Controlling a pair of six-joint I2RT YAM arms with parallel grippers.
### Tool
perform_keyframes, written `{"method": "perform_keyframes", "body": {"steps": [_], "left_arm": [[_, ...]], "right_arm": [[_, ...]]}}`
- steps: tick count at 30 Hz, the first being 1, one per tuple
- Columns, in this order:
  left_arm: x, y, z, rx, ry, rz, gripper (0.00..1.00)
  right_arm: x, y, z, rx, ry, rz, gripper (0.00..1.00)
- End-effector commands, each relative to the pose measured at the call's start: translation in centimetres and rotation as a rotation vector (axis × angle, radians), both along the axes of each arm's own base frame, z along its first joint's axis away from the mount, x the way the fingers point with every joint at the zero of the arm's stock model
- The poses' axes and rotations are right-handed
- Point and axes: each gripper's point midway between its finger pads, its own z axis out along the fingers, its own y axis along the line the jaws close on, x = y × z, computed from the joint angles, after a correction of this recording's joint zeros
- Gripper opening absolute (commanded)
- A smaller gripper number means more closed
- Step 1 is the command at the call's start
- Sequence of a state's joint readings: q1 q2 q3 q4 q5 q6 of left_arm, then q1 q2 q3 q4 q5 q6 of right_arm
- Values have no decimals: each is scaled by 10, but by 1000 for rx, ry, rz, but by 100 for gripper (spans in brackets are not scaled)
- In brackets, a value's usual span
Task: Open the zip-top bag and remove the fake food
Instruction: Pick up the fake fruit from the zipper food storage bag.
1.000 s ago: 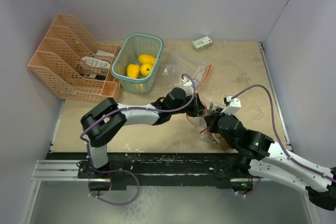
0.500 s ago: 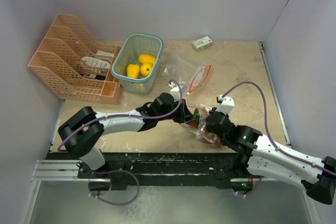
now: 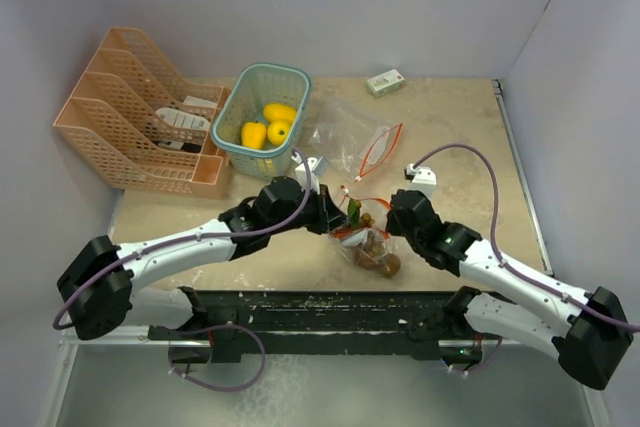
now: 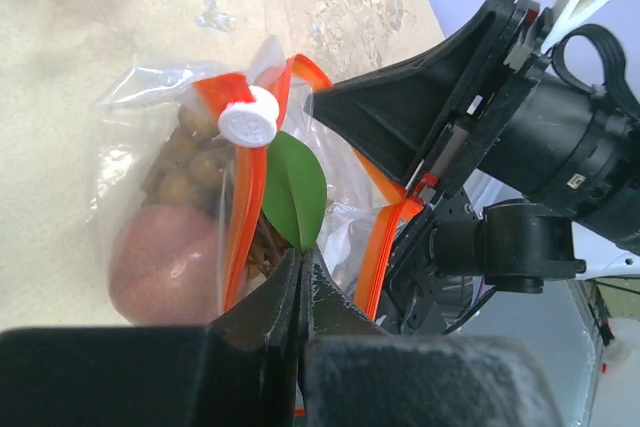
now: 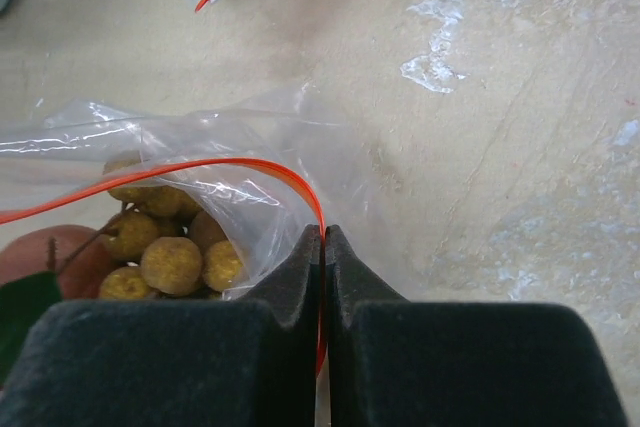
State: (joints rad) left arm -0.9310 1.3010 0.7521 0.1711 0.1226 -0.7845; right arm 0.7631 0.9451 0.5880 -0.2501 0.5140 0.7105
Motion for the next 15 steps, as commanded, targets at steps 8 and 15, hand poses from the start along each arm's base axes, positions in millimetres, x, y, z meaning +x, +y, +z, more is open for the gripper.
{"method": "perform_keyframes", "body": {"steps": [8,15], "left_arm": [[17,14,34,19,-85,49,0],[29,-18,84,-78,-151,-16,0]], "right_arm": [[-1,9,30,124,-137,75,0],[-4,32,30,202,-140,171,0]]}}
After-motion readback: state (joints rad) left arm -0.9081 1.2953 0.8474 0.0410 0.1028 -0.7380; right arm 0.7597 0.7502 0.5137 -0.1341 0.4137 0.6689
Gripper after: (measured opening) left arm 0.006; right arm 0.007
